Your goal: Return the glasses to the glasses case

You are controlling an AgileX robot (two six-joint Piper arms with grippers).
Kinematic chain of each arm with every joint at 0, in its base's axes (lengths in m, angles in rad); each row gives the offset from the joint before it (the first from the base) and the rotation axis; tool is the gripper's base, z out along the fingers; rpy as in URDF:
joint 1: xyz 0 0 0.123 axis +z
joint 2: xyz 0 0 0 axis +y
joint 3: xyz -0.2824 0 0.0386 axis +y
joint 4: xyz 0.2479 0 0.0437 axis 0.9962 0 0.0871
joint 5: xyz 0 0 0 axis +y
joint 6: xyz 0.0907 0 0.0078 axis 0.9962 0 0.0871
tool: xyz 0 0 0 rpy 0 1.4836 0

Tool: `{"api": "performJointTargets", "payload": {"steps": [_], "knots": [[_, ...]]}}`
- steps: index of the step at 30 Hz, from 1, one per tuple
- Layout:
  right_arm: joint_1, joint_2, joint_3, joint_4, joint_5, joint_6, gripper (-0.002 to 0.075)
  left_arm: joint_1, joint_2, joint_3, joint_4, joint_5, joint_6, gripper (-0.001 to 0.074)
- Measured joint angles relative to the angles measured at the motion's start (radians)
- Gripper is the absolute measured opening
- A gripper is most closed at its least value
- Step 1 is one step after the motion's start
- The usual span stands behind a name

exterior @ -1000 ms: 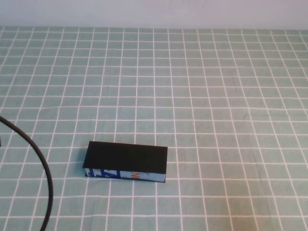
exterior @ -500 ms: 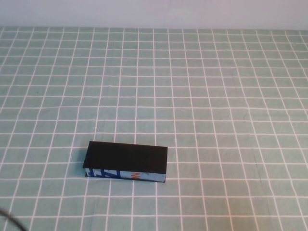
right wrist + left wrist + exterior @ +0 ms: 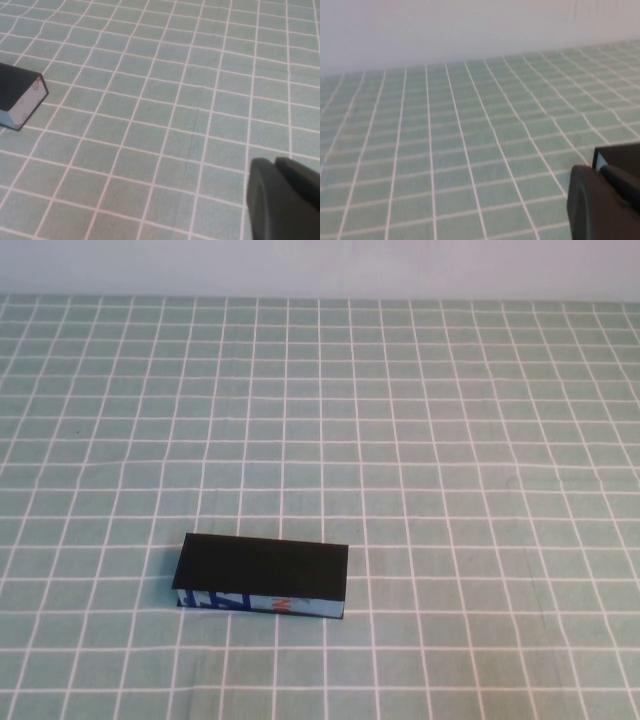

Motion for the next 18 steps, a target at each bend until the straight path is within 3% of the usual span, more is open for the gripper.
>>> {"api": "performJointTargets", "payload": {"steps": [7,18], "knots": [[0.0,0.0,0.0,0.0,0.0,0.0,-0.0011,0.011,-0.003,0.005,-0.017,0.17,-0.034,-0.0001],[0.0,0.0,0.0,0.0,0.0,0.0,-0.0011,0.021,-0.003,0.005,-0.02,0.187,-0.036,-0.0001]]}}
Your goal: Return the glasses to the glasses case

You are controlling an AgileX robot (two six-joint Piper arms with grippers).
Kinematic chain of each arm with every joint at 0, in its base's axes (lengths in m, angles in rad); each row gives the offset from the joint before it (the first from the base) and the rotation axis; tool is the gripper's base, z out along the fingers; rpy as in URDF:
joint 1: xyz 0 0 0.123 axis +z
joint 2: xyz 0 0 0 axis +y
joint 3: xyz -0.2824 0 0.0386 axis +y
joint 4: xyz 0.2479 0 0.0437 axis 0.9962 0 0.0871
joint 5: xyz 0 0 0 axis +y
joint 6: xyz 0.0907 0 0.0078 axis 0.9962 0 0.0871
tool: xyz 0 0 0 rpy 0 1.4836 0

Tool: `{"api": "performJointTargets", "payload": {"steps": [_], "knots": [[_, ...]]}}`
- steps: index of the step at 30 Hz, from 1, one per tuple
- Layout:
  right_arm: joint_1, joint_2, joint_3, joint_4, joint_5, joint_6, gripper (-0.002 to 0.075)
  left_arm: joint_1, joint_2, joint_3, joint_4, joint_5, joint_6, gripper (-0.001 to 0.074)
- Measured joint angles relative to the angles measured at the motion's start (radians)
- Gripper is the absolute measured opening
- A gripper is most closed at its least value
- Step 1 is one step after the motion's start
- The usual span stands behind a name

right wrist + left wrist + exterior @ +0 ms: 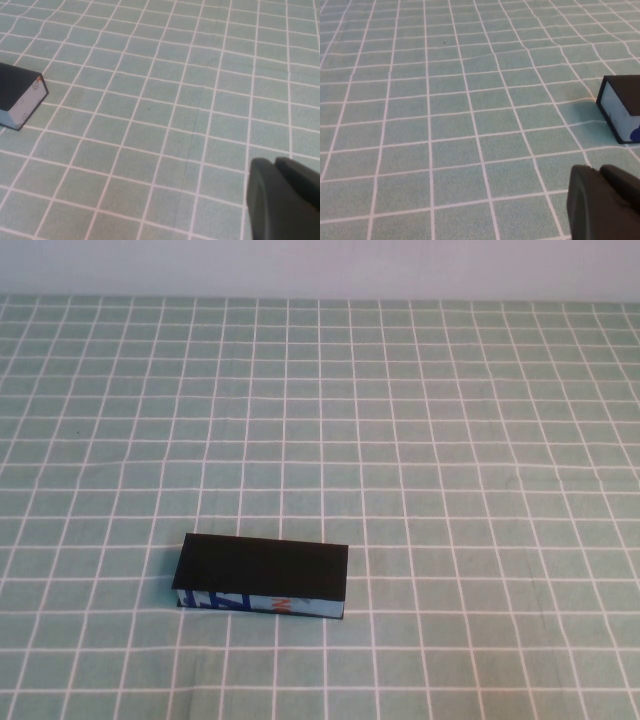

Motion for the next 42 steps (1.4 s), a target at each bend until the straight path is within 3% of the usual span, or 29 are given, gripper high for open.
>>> {"api": "performJointTargets", "payload": {"steps": [20,28,39,42], "knots": [[-0.007,-0.038,0.0,0.0,0.002,0.0,-0.0011,0.002,0.0,0.0,0.0,0.0,0.0,-0.0001],[-0.105,-0.2,0.014,0.005,-0.02,0.0,-0.0011,0.002,0.0,0.0,0.0,0.0,0.0,-0.0001],[-0.237,-0.318,0.341,0.042,-0.277,0.0,-0.0011,0.002,0.0,0.0,0.0,0.0,0.0,-0.0001],[-0.257,-0.321,0.383,0.044,-0.242,0.0,-0.0011,0.002,-0.002,0.0,0.0,0.002,0.0,-0.0001]]}}
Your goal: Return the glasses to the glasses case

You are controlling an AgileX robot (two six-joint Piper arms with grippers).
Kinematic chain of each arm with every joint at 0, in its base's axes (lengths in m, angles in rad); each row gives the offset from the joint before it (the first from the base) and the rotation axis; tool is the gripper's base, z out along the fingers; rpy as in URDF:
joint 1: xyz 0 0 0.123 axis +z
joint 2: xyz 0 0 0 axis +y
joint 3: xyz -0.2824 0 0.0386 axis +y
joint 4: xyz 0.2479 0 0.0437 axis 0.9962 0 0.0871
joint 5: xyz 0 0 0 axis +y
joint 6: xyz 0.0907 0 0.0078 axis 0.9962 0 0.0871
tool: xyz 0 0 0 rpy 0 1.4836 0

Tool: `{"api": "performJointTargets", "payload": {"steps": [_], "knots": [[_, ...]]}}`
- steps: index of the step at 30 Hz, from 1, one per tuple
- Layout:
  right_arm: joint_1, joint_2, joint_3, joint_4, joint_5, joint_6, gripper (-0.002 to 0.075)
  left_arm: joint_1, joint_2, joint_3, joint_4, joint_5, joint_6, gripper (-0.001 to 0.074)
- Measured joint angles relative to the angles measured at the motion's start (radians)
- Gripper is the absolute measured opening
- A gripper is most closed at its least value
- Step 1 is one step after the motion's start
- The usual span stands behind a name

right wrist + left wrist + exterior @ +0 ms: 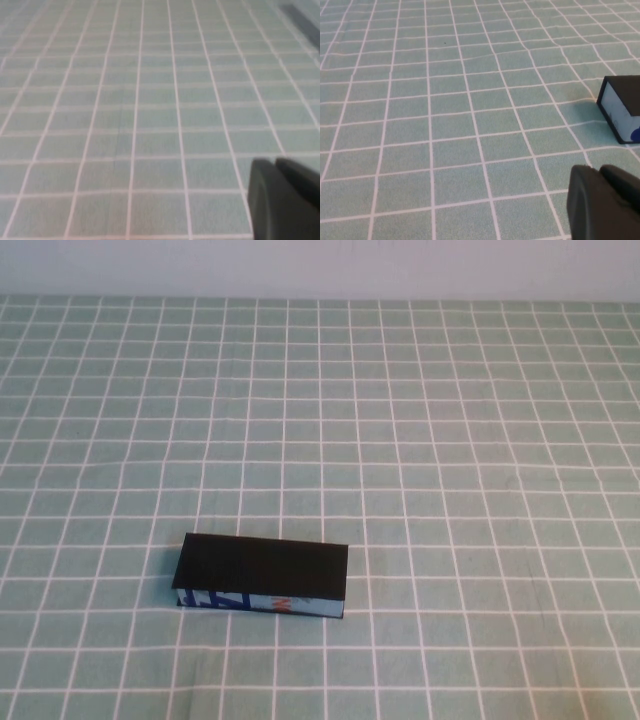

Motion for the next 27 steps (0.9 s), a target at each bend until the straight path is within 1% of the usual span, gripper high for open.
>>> {"api": "performJointTargets", "payload": {"steps": [2,27], "knots": [[-0.002,-0.002,0.002,0.0,0.023,0.0,-0.0011,0.0,0.0,0.0,0.0,0.0,0.0,-0.0001],[-0.004,-0.001,0.002,0.0,0.025,0.0,-0.0011,0.0,0.0,0.0,0.0,0.0,0.0,-0.0001]]}}
